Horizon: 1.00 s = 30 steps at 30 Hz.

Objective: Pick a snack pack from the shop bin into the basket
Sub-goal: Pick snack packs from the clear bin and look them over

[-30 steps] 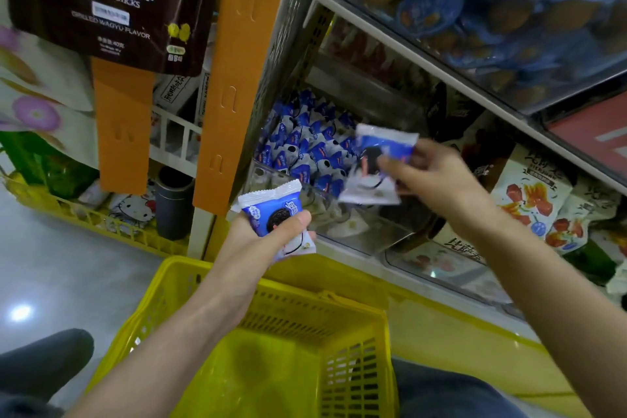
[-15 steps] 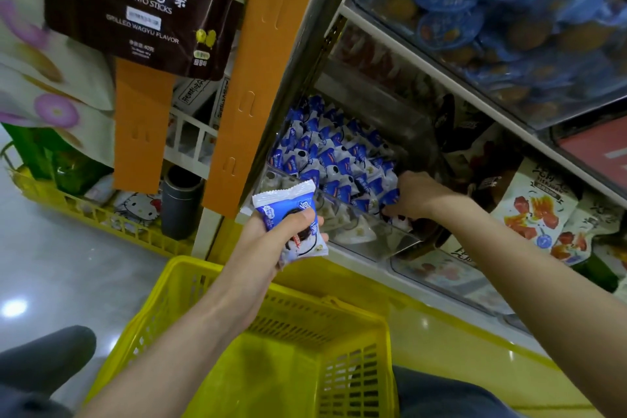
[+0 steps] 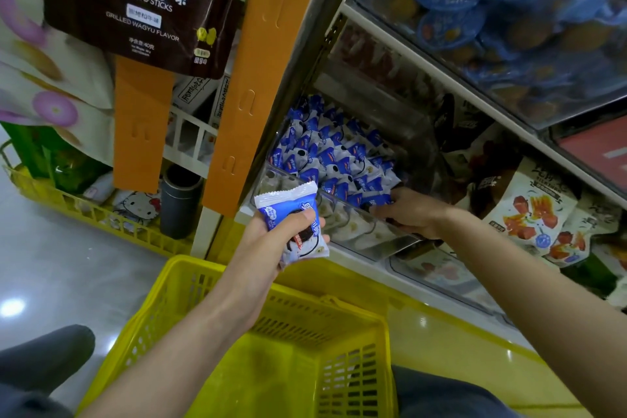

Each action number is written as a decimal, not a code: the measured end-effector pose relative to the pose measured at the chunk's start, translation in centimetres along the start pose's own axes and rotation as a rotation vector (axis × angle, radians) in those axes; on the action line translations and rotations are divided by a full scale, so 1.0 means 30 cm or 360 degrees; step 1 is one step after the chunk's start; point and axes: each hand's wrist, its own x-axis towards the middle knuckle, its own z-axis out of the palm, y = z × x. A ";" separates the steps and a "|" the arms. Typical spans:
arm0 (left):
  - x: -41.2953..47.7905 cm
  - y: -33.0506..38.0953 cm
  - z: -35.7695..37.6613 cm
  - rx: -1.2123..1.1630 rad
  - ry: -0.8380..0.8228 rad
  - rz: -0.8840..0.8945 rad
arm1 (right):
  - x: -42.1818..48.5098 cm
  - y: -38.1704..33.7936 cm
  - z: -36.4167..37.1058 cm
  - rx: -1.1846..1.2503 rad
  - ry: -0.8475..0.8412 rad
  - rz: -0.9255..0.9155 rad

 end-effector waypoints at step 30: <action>-0.055 -0.134 0.019 0.0365 0.0086 -0.0291 | -0.153 0.047 0.142 0.0199 0.0907 -0.0849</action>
